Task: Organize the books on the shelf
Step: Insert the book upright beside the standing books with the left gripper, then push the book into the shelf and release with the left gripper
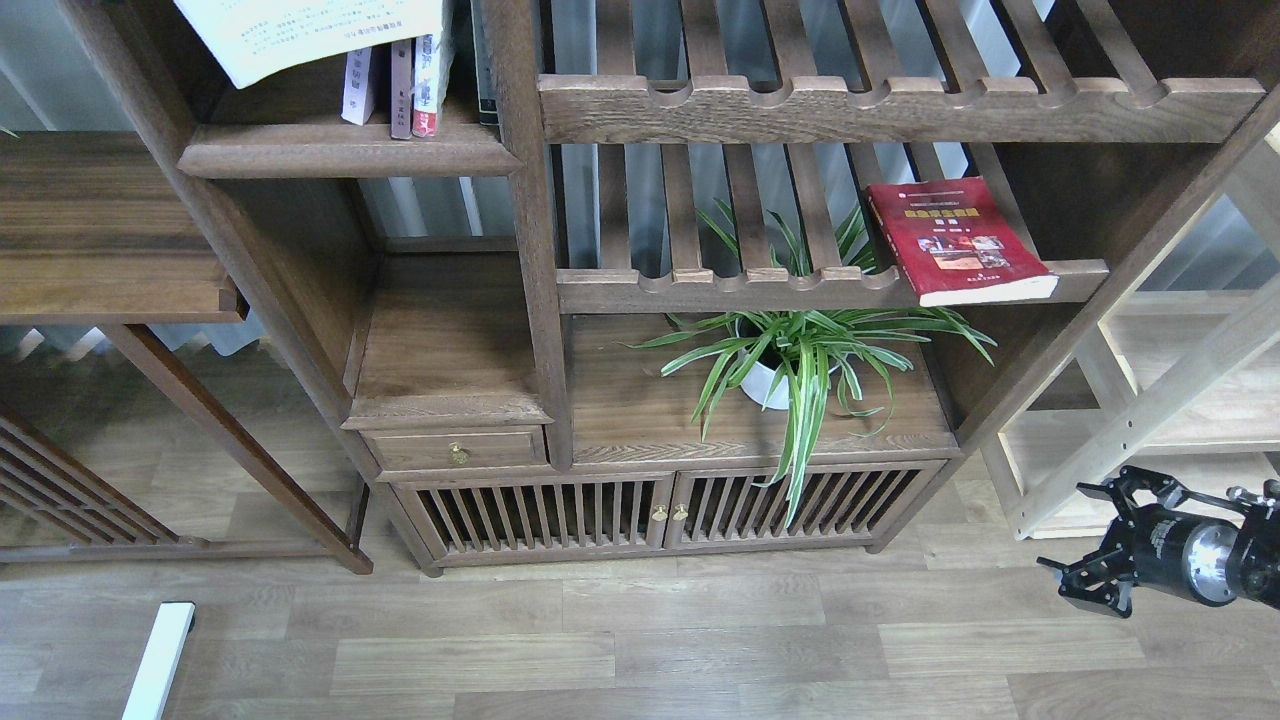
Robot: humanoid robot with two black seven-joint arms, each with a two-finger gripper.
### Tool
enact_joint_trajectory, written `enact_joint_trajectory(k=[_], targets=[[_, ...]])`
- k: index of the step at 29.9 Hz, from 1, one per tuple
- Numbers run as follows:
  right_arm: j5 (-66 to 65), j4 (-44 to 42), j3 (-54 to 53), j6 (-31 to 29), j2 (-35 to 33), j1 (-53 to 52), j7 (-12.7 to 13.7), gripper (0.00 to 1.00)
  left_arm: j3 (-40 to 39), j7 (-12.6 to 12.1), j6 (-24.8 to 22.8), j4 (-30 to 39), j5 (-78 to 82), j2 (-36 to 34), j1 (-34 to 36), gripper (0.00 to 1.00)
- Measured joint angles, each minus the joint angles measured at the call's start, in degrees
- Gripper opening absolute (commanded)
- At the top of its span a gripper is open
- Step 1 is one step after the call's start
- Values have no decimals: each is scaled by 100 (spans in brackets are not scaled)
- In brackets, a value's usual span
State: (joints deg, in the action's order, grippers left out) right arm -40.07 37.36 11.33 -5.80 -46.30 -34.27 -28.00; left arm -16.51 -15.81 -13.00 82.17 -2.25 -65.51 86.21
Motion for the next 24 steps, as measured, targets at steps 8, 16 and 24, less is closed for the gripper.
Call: enact_joint_trajectory(k=[8, 16, 24], targets=[[0, -3, 0, 0, 16, -1, 0, 100, 0, -119, -435, 431, -334, -835, 36, 0], [4, -9, 0, 0, 16, -17, 0, 100, 0, -169, -1151, 563, -459, -1598, 36, 0], [16, -9, 0, 0, 36, -32, 0, 100, 7, -185, -1460, 563, -469, -1975, 5, 0]])
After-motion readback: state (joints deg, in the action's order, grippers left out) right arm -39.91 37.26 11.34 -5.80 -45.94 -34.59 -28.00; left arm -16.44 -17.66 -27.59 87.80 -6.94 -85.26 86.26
